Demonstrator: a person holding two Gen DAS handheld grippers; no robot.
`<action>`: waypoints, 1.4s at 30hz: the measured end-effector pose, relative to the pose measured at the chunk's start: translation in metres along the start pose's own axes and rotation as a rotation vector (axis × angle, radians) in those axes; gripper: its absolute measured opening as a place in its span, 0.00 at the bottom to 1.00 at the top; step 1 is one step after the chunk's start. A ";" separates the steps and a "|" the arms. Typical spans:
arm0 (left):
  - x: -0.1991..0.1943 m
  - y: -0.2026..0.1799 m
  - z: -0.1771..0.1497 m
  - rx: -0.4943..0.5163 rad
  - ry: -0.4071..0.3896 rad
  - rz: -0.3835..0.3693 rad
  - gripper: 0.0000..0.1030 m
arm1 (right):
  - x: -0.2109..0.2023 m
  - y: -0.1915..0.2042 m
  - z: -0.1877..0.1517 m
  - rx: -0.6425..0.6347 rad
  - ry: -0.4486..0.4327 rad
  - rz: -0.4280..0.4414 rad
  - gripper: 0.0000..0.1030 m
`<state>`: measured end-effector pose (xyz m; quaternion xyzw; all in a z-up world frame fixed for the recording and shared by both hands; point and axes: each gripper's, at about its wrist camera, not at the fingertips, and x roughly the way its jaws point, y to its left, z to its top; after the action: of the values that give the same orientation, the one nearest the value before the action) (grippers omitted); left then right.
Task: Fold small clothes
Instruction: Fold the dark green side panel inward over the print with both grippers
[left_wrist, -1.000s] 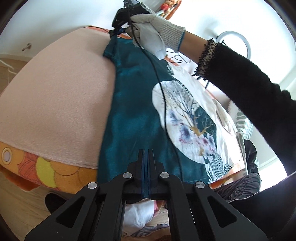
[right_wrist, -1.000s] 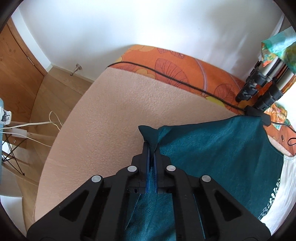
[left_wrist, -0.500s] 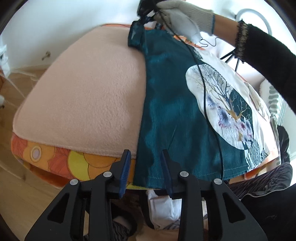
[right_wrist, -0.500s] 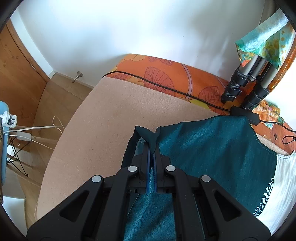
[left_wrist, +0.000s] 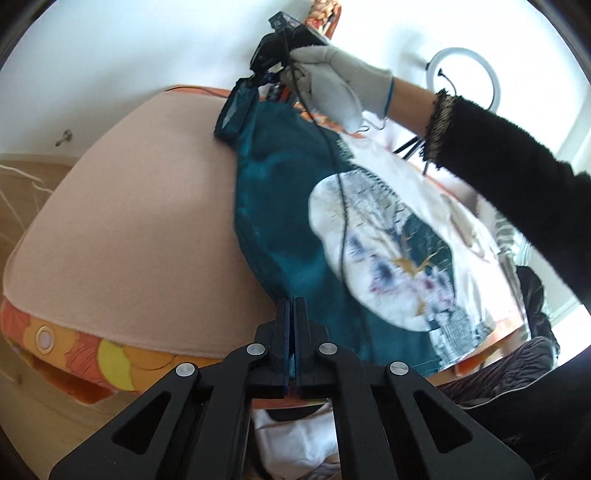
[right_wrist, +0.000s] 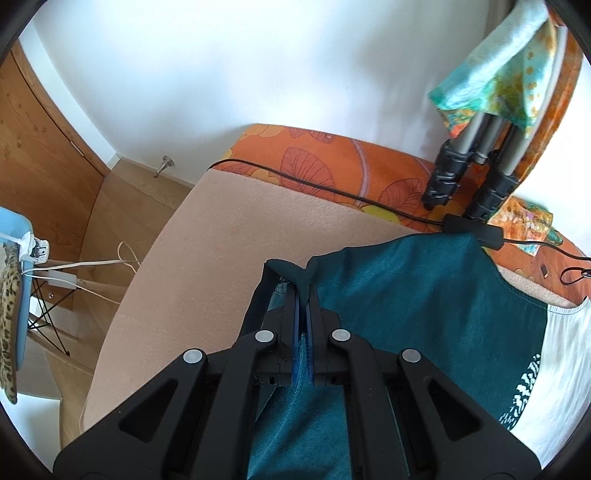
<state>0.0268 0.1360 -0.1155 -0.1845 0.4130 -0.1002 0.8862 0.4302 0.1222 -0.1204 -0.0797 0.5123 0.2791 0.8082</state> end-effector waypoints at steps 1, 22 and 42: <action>0.000 -0.004 0.002 0.007 -0.001 -0.013 0.00 | -0.004 -0.004 0.000 -0.002 -0.006 0.001 0.04; 0.055 -0.103 -0.007 0.291 0.155 -0.190 0.00 | -0.069 -0.172 -0.057 0.128 0.063 -0.128 0.04; 0.071 -0.108 -0.012 0.305 0.188 -0.201 0.00 | -0.070 -0.099 -0.112 -0.073 0.192 0.077 0.43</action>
<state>0.0598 0.0116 -0.1277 -0.0780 0.4534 -0.2661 0.8471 0.3725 -0.0322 -0.1272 -0.1159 0.5796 0.3194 0.7407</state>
